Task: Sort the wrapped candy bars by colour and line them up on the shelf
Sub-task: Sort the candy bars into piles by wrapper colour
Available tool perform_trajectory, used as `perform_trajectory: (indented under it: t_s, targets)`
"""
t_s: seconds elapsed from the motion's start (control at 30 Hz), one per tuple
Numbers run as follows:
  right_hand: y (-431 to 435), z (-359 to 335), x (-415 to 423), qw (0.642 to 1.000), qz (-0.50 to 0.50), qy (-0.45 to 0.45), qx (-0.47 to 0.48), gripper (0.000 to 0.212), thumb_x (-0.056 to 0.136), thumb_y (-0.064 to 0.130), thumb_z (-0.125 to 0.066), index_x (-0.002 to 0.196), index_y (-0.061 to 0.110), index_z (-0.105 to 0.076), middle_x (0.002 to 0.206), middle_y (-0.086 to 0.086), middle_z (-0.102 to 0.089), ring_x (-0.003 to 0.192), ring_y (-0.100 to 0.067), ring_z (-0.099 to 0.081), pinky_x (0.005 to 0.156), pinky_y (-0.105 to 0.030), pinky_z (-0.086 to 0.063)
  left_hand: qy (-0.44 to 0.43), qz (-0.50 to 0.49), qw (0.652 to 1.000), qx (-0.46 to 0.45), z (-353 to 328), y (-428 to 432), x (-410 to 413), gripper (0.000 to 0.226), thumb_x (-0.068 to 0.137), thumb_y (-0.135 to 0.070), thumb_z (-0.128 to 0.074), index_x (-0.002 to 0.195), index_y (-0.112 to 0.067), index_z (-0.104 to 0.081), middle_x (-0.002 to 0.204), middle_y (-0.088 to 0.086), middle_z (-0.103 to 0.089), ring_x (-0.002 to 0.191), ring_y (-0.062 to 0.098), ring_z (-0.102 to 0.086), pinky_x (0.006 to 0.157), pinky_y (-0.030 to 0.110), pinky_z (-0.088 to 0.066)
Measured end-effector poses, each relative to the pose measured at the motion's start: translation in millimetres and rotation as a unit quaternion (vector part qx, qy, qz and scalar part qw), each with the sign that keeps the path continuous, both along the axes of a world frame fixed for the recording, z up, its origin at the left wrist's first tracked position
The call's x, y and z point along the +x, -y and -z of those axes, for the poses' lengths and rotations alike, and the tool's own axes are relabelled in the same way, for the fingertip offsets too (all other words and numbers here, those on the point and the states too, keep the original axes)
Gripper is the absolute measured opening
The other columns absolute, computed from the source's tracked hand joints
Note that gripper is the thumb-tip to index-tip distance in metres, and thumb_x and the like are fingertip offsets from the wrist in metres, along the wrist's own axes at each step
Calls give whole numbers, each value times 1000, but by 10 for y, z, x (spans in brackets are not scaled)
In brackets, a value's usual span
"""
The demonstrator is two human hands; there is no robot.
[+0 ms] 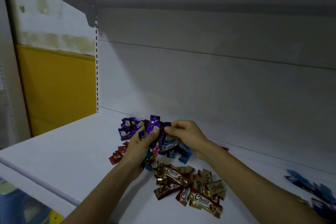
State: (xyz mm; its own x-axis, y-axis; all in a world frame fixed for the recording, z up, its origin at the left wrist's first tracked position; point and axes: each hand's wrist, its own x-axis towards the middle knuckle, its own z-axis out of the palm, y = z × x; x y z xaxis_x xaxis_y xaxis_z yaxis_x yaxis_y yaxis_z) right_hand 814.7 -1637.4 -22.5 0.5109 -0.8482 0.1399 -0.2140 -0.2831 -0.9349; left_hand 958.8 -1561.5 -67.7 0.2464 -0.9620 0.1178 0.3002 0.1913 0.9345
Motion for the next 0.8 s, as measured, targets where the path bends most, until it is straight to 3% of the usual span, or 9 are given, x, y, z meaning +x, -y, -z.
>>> perform_trajectory:
  t_s: [0.07, 0.17, 0.23, 0.3, 0.47, 0.6, 0.67, 0.73, 0.8]
  targets:
    - [-35, -17, -7, 1000, 18, 24, 7, 11, 88, 18, -65, 78, 20, -68, 73, 8, -71, 65, -5, -67, 55, -17, -47, 3, 6, 1000, 6, -20, -37, -22, 42, 74, -36, -70, 111, -18, -61, 91, 5, -75, 77, 18, -69, 65, 32, -54]
    - [-53, -42, -63, 993, 67, 85, 49, 8, 92, 16, -60, 86, 17, -65, 75, 4, -72, 60, -7, -64, 54, -19, -46, -8, -8, 1000, 15, -70, -86, 35, 34, 81, -29, -68, 111, -15, -60, 82, 3, -75, 61, 12, -69, 50, 24, -55]
    - [-47, -44, -87, 988, 100, 98, 63, 7, 93, 15, -59, 88, 15, -64, 76, 1, -72, 58, -7, -62, 54, -19, -45, -17, -27, 999, 24, -96, -119, 148, 31, 85, -25, -66, 113, -15, -59, 85, 4, -75, 68, 15, -71, 52, 27, -55]
    - [-66, -11, -70, 986, 123, 86, 68, 6, 93, 14, -59, 90, 13, -64, 75, 0, -71, 55, -6, -59, 54, -20, -44, -29, -41, 998, 25, -93, -151, 303, 33, 86, -24, -66, 117, -14, -59, 96, 11, -73, 80, 24, -70, 60, 32, -55]
    - [-41, 89, 269, 985, 149, 53, 68, 7, 93, 11, -58, 96, 7, -62, 73, -2, -70, 50, -6, -57, 48, -17, -43, -55, -75, 996, 18, -20, -206, 756, 33, 84, -18, -68, 116, -10, -60, 97, 16, -73, 73, 27, -70, 58, 32, -55]
    - [174, 112, 765, 984, 177, 6, 35, 5, 93, 9, -57, 95, 6, -61, 87, -14, -73, 53, -10, -60, 43, -15, -43, 17, -103, 994, 17, 88, -165, 1143, 36, 82, -20, -72, 114, -9, -59, 74, 4, -70, 51, 11, -61, 43, 24, -46]
    - [283, 141, 1003, 981, 188, -11, 48, 18, 93, 11, -57, 109, 2, -60, 105, -18, -70, 68, -16, -65, 56, -20, -51, 57, -105, 993, 12, 142, -120, 1305, 37, 78, -23, -75, 111, -13, -61, 79, 5, -70, 54, 11, -59, 45, 24, -44]
    - [322, 186, 1188, 973, 216, -86, 15, 38, 93, 21, -58, 127, 5, -53, 123, -14, -61, 98, -25, -63, 85, -32, -52, 72, -99, 993, 5, 188, -59, 1421, 33, 79, -20, -75, 108, -16, -61, 83, 4, -71, 57, 11, -61, 47, 22, -45]
    - [300, 207, 1326, 970, 215, -108, -38, 38, 93, 36, -57, 122, 12, -56, 121, -6, -60, 106, -22, -59, 94, -35, -48, 68, -78, 995, -8, 216, 11, 1489, 30, 79, -14, -75, 106, -16, -62, 75, -1, -71, 54, 8, -62, 45, 19, -46]
